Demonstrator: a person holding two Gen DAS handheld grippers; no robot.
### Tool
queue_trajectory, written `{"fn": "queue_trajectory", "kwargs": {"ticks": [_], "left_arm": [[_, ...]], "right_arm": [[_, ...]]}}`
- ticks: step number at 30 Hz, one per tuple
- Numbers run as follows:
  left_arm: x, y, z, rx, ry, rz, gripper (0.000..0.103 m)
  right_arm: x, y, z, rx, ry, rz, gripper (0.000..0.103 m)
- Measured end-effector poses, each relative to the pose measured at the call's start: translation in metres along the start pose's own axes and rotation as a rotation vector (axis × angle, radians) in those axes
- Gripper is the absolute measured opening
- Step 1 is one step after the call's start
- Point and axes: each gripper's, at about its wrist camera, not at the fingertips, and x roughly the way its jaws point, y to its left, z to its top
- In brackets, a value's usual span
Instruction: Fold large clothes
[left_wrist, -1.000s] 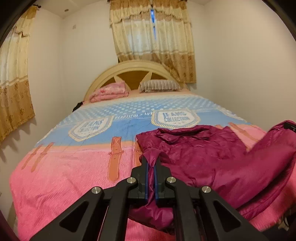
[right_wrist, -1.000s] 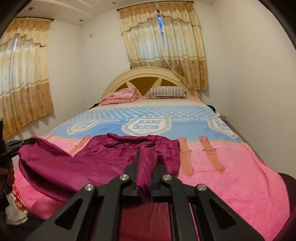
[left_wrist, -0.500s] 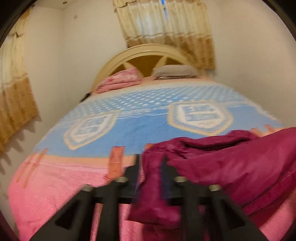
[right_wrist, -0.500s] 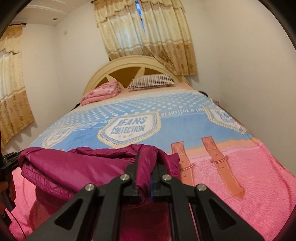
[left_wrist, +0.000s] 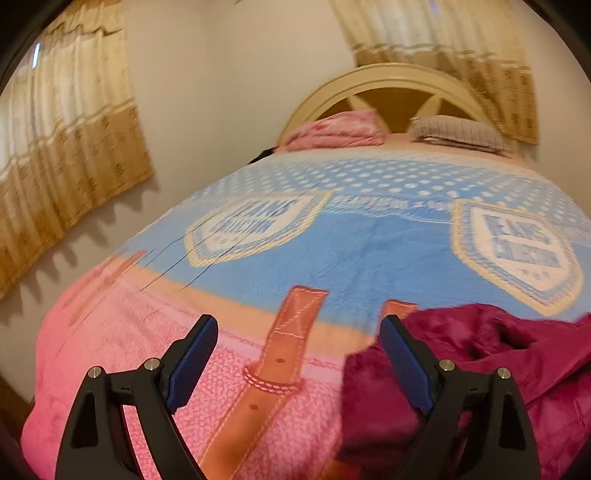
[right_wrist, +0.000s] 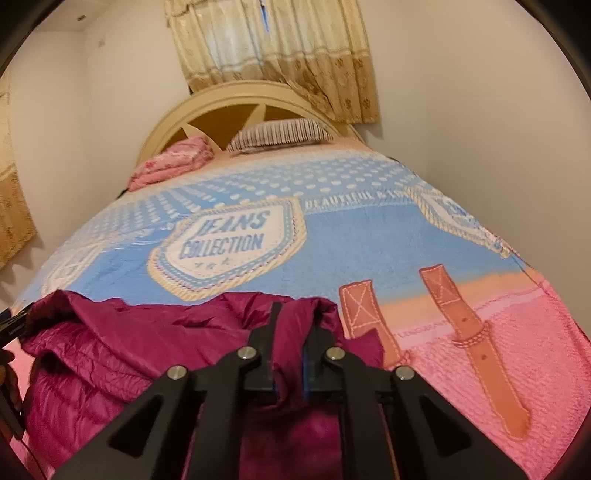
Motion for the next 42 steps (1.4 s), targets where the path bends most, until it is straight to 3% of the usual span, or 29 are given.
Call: {"fn": "queue_trajectory", "kwargs": {"ticks": [2,4,5,6,7,9,13,16,18,20,23,28,42], "left_arm": [[0.008,0.006,0.007,-0.04,-0.005,0.028,0.09],[0.002,0.016,0.015,-0.082,-0.022,0.057,0.09],[-0.006,0.022,0.018,-0.1,-0.043,0.068,0.09],[-0.017,0.028,0.021,-0.114,-0.069,0.082,0.09],[-0.025,0.031,0.023,-0.122,-0.096,0.083,0.09],[-0.054,0.034,0.022,-0.114,-0.169,0.07,0.09],[-0.098,0.018,0.006,-0.067,-0.247,-0.025,0.093],[-0.111,-0.024,-0.01,0.049,-0.274,-0.077,0.096],[-0.108,-0.048,-0.013,0.108,-0.291,-0.067,0.096],[-0.091,-0.073,-0.017,0.175,-0.316,0.007,0.096],[-0.051,-0.09,-0.016,0.221,-0.241,0.062,0.096],[-0.003,-0.102,-0.022,0.219,-0.098,0.071,0.096],[0.025,-0.114,-0.031,0.23,0.0,0.023,0.098]], "right_arm": [[0.016,0.002,0.002,-0.01,0.009,-0.032,0.022],[0.026,0.002,0.005,-0.002,0.014,-0.041,0.044],[0.029,0.001,0.007,0.013,0.019,-0.034,0.047],[0.029,0.0,0.009,0.016,0.016,-0.038,0.057],[0.025,0.001,0.011,0.01,0.0,-0.06,0.074],[0.009,0.004,0.014,-0.012,-0.081,-0.125,0.089],[-0.018,0.018,0.014,-0.035,-0.099,-0.145,0.09],[-0.026,0.052,-0.003,-0.126,-0.081,-0.107,0.092],[-0.013,0.078,-0.014,-0.232,-0.039,-0.095,0.092],[0.005,0.091,-0.02,-0.304,-0.019,-0.147,0.092],[0.032,0.088,-0.025,-0.337,0.021,-0.232,0.092],[0.058,0.065,-0.035,-0.266,0.095,-0.223,0.092],[0.075,0.059,-0.037,-0.216,0.157,-0.201,0.095]]}}
